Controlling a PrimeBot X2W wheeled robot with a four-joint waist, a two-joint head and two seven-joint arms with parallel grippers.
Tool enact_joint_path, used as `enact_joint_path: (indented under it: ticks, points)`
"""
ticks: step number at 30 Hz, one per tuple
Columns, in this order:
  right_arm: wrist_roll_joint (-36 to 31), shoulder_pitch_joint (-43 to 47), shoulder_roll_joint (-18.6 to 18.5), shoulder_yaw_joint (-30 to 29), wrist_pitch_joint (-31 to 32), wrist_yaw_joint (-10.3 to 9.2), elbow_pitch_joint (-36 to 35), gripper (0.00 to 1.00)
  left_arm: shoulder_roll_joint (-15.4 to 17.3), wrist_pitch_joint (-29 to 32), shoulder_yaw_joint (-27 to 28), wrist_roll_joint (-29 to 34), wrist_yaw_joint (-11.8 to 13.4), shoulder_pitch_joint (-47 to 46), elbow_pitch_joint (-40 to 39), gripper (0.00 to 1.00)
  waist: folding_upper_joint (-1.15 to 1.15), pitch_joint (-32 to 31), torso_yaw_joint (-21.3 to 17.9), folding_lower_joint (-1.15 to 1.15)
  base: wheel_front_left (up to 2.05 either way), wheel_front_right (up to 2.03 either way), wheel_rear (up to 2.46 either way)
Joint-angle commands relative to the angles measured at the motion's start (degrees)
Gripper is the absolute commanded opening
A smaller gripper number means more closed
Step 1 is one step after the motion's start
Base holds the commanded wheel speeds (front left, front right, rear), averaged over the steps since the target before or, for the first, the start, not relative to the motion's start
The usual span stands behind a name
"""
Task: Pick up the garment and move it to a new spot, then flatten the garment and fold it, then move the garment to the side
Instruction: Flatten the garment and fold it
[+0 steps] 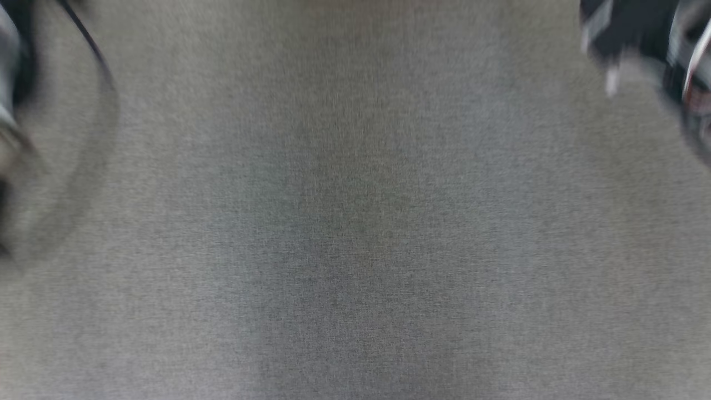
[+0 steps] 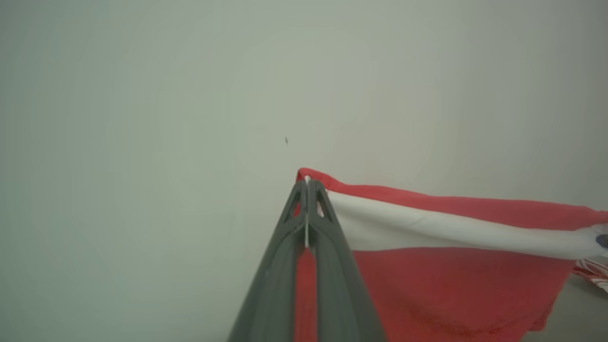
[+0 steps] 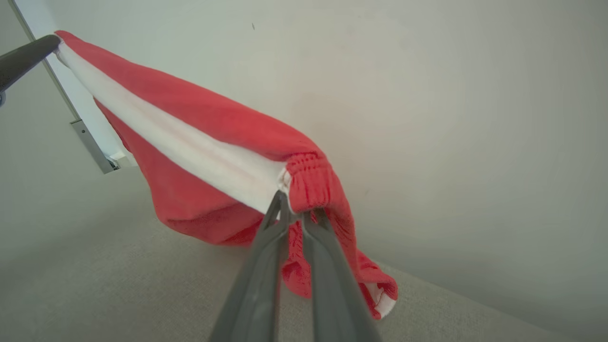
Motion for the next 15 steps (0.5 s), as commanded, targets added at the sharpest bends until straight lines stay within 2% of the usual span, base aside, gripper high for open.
enact_joint_path:
  ticks: [1,3,6,9,11,12,15]
  points:
    - [1.14,3.82,-1.89,0.44,-1.26,-0.17,-1.32,0.0,-0.95,-0.13,2.01,-0.01,1.32,6.66,-3.43,0.0,-0.01,-3.57,0.36,0.01,0.0,0.0,0.0]
    - [2.8,9.42,-3.89,0.59,-3.21,-0.17,-3.67,0.0,-0.98,-0.14,5.42,1.08,3.16,15.51,-8.97,0.0,-0.01,-5.27,0.65,0.01,0.0,0.0,0.0]
    - [4.47,18.31,-6.9,1.34,-5.61,-0.17,-6.86,0.0,-3.02,-0.15,9.44,1.79,5.62,29.21,-16.12,0.0,-0.01,-7.57,1.12,0.01,0.0,0.0,0.0]
    - [5.19,26.84,-8.63,2.1,-7.13,-0.17,-9.39,0.0,-4.8,-0.16,12.92,2.38,6.83,41.23,-21.16,0.0,-0.01,-9.71,1.23,0.01,0.0,0.0,0.0]
    - [5.51,31.76,-9.08,2.21,-7.87,-0.17,-10.64,0.0,-5.85,-0.16,14.5,3.67,7.2,48.62,-23.24,0.0,-0.01,-10.89,1.13,0.01,0.0,0.0,0.0]
    - [5.03,34.09,-9.47,2.44,-8.03,-0.17,-11.14,0.0,-7.47,-0.16,15.61,3.27,7.33,52.35,-23.97,0.0,-0.01,-11.56,1.17,0.01,0.0,0.0,0.0]
    - [3.94,39.93,-9.92,2.08,-8.75,-0.17,-12.09,0.0,-9.63,-0.16,17.93,4.57,6.37,61.25,-24.19,0.0,-0.01,-12.99,0.9,0.01,0.0,0.0,0.0]
